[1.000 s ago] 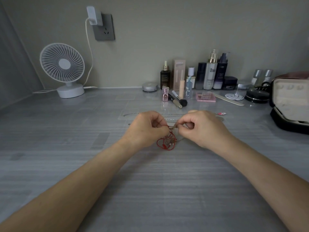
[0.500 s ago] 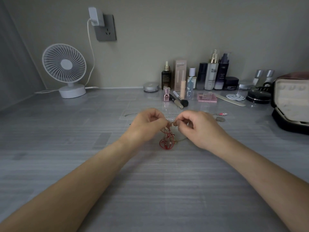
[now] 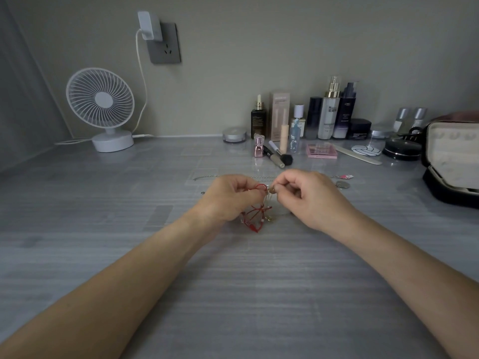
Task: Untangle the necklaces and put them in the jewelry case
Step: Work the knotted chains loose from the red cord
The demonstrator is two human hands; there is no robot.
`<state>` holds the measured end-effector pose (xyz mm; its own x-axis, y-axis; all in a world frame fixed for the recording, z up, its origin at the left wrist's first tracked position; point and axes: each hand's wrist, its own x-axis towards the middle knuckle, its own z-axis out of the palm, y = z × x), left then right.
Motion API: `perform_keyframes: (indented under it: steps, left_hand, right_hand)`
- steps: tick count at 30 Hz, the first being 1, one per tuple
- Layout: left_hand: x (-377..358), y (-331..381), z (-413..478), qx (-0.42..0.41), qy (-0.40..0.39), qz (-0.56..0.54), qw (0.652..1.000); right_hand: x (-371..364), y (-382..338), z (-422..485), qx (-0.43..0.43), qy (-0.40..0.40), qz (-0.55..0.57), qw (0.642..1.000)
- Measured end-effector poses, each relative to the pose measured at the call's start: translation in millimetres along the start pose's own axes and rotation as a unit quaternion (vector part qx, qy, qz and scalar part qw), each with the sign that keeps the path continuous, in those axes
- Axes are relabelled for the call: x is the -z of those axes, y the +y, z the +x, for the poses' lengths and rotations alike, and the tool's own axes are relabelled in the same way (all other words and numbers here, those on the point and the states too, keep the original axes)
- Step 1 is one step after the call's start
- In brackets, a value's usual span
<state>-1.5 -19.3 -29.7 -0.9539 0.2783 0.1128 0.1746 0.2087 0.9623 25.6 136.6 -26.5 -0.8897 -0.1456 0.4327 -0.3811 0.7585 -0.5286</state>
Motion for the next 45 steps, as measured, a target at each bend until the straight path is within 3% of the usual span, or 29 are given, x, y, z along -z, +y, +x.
perform_keyframes:
  steps: [10, 18, 27, 39, 45]
  left_hand:
    - [1.3, 0.7, -0.3, -0.005, 0.011, 0.033, 0.999]
    - [0.1, 2.2, -2.4, -0.002, 0.001, 0.026, 1.0]
    - [2.9, 3.8, -2.9, 0.003, 0.006, 0.071, 0.997]
    - [5.8, 3.0, -2.2, -0.005, 0.001, 0.117, 0.993]
    - [6.5, 7.3, -4.3, 0.011, 0.006, 0.066, 0.998]
  right_hand:
    - [3.4, 6.7, 0.9, -0.053, -0.003, 0.012, 0.999]
    - [-1.7, 3.4, -0.9, -0.016, -0.04, 0.094, 0.995]
    - [0.3, 5.5, 2.1, -0.034, -0.01, 0.076, 0.997]
    - [10.5, 4.8, 2.5, -0.036, 0.017, 0.134, 0.99]
    - [9.3, 7.7, 4.5, -0.033, 0.034, 0.174, 0.984]
